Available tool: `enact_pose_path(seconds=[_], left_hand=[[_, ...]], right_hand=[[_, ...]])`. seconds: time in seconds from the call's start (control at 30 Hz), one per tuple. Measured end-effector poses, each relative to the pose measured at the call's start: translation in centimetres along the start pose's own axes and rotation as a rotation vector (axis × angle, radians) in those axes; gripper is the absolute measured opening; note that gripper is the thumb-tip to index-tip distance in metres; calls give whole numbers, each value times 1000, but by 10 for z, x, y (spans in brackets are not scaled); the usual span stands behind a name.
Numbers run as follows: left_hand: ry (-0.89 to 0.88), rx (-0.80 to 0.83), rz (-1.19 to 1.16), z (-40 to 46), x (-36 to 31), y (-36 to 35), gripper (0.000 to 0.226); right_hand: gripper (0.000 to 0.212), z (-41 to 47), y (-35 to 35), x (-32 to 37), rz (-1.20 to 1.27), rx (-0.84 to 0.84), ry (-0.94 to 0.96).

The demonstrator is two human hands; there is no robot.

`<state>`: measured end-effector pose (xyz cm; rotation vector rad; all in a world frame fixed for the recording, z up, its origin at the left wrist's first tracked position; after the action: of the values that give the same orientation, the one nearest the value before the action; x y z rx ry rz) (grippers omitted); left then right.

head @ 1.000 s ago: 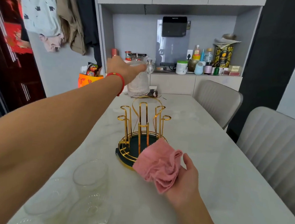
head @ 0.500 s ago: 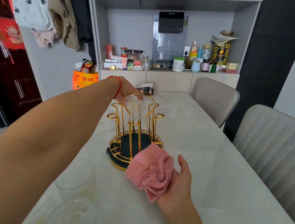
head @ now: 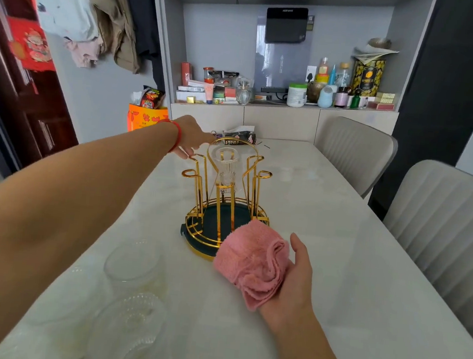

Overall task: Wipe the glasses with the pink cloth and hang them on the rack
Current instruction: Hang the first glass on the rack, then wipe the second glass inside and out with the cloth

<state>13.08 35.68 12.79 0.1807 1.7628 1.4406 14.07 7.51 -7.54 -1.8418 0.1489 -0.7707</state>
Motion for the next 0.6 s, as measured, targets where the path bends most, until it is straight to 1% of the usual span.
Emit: enact_pose_path(seconds=[0.07,0.13,0.2,0.3,0.33,0.37,0.4,0.43,0.5,0.53,0.57,0.6], left_hand=[[-44,-171,107,-27,13,15,37],[-145,-327,267,-69,25,26,37],[-265,-386,340,-125,37,32,32],[-448,-299,321,-218,52,24,22],[-499,-240,296,-250,56,17,23],[-558,-168,293,-277,58,8,30],[-617,-80,333,-299,58,-3,42],[-659,7,419,-315,59,-15,57],[-682,125,696,-332,69,-37,84],[-680,157,826,-333,73,-46,92],[-699,173,909,-333,74,-52,97],[-726,185,944,-335,70,-58,97]], right_hand=[[60,-1,-2,-3,-47,19,18],[59,-5,-6,-3,-105,40,45],[59,-14,-12,-6,-135,58,47],[49,-34,-17,-16,-177,32,57],[46,-41,-16,-20,-186,26,58],[45,-48,-14,-23,-189,8,53],[44,-55,-13,-26,-191,16,39],[39,-63,-11,-27,-176,6,33],[24,-86,-7,-29,-149,3,5],[16,-98,-5,-29,-137,26,-29],[16,-107,-2,-28,-123,40,-35],[20,-123,2,-23,-107,54,-29]])
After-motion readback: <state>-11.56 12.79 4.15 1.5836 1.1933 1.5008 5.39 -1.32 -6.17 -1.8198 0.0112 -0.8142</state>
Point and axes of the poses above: each hand's wrist, its own z-axis towards the middle knuckle, its own y-axis out of the back of the hand, x = y × z, the point moved 5 cm from there along z, towards the middle knuckle, and after that the axes turned 4 degrees about z, right-handed, at the moved point
